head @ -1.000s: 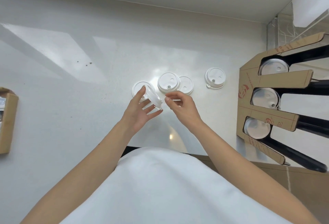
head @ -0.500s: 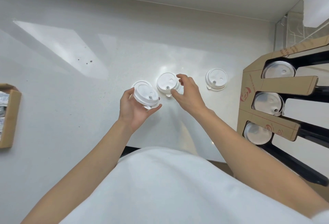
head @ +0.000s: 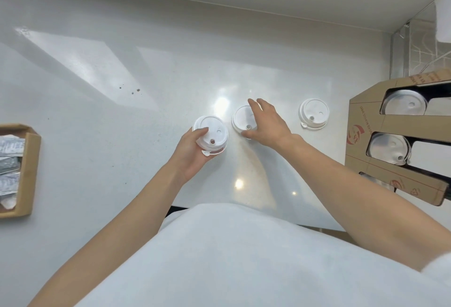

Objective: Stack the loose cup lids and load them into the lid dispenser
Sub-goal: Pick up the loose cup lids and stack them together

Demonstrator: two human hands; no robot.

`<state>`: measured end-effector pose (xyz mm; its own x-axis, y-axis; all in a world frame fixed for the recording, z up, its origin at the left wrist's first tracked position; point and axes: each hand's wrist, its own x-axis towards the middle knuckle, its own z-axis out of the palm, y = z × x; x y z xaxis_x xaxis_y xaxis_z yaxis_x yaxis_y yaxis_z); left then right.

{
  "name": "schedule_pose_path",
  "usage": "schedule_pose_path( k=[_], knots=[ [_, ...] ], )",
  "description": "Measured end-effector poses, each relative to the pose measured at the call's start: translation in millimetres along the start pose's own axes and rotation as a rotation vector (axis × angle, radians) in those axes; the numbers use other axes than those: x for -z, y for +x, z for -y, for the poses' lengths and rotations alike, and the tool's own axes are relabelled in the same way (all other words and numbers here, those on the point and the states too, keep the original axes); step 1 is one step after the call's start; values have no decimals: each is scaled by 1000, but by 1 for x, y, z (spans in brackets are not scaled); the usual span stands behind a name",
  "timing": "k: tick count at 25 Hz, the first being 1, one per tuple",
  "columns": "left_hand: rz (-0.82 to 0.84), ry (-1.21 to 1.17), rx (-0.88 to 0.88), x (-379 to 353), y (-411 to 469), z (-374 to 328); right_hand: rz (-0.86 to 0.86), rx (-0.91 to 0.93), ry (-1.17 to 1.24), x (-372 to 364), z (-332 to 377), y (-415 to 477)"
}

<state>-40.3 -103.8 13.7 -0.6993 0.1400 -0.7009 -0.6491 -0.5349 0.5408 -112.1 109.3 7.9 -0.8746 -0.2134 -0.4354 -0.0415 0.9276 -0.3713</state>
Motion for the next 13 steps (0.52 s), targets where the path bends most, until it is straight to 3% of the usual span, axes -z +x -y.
schedule_pose_path(
  k=[6, 13],
  knots=[
    [-128, 250, -66, 12, 2, -10, -36, 18, -88, -11, 4, 5],
    [-136, 199, -34, 12, 4, -24, -172, 37, 13, -13, 3, -9]
  ],
)
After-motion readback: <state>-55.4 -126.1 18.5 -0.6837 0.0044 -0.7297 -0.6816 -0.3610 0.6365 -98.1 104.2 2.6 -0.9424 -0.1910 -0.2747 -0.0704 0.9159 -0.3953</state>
